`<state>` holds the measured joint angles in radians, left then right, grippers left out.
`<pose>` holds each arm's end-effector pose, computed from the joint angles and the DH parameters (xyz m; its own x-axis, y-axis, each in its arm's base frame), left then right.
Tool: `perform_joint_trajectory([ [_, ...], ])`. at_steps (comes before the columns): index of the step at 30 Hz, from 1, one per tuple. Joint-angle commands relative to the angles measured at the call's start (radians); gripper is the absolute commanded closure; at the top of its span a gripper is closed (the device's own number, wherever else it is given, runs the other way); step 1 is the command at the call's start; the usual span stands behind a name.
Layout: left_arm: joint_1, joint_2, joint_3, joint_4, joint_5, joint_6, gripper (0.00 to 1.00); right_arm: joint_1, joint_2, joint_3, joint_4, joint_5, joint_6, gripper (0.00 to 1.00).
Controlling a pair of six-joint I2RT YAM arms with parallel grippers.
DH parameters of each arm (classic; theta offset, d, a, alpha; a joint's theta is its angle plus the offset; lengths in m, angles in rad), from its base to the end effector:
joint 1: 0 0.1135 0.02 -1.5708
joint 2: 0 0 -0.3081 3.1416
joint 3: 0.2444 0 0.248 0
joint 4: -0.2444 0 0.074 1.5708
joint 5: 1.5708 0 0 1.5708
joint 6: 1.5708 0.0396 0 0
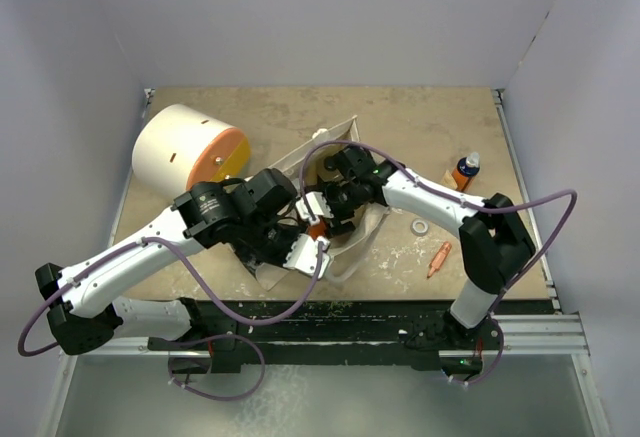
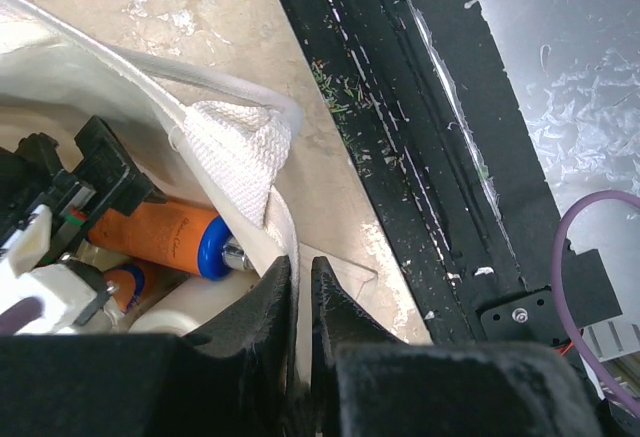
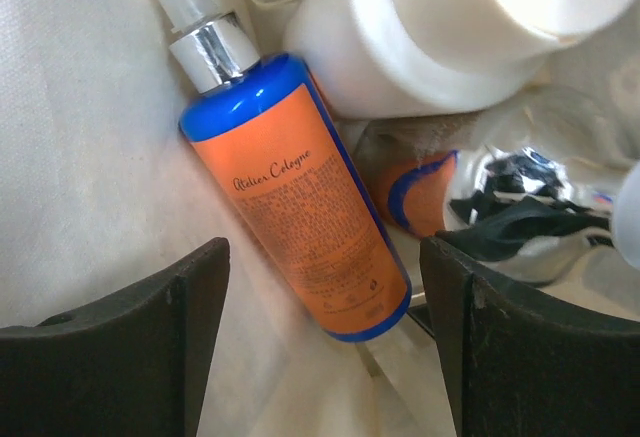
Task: Place the personal care products into the canvas bag
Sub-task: Adjust the care product in the canvas bag.
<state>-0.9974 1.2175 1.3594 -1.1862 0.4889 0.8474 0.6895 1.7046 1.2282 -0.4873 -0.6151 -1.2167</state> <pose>0.0917 -0.1763 0.4018 0.3414 0.6911 -0.6370 0.9272 -0.3586 0.1079 0.2656 0.2486 0.2745 0.5058 -0.5758 -0.6423 -0.8626 -0.3442 -0.3708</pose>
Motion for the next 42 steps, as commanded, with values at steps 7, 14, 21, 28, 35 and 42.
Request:
perform_joint_trajectory([
  [7, 0.008, -0.031, -0.004, -0.092, 0.037, -0.032, 0.94, 0.047, 0.097, -0.068, -0.095, 0.025, -0.094, 0.25],
  [14, 0.010, -0.032, -0.006, -0.085, 0.045, -0.039, 0.94, 0.059, 0.154, -0.021, -0.155, 0.053, -0.120, 0.25],
  [21, 0.017, -0.048, -0.008, -0.099, 0.066, -0.044, 0.94, 0.078, 0.229, 0.013, -0.217, 0.127, -0.173, 0.24],
  [28, 0.020, -0.062, -0.018, -0.105, 0.071, -0.049, 0.94, 0.117, 0.290, 0.030, -0.239, 0.189, -0.184, 0.20],
  [35, 0.026, -0.075, -0.028, -0.103, 0.071, -0.051, 0.94, 0.151, 0.357, 0.057, -0.249, 0.254, -0.166, 0.22],
  [42, 0.027, -0.086, -0.037, -0.098, 0.066, -0.047, 0.94, 0.153, 0.355, 0.083, -0.301, 0.222, -0.152, 0.45],
])
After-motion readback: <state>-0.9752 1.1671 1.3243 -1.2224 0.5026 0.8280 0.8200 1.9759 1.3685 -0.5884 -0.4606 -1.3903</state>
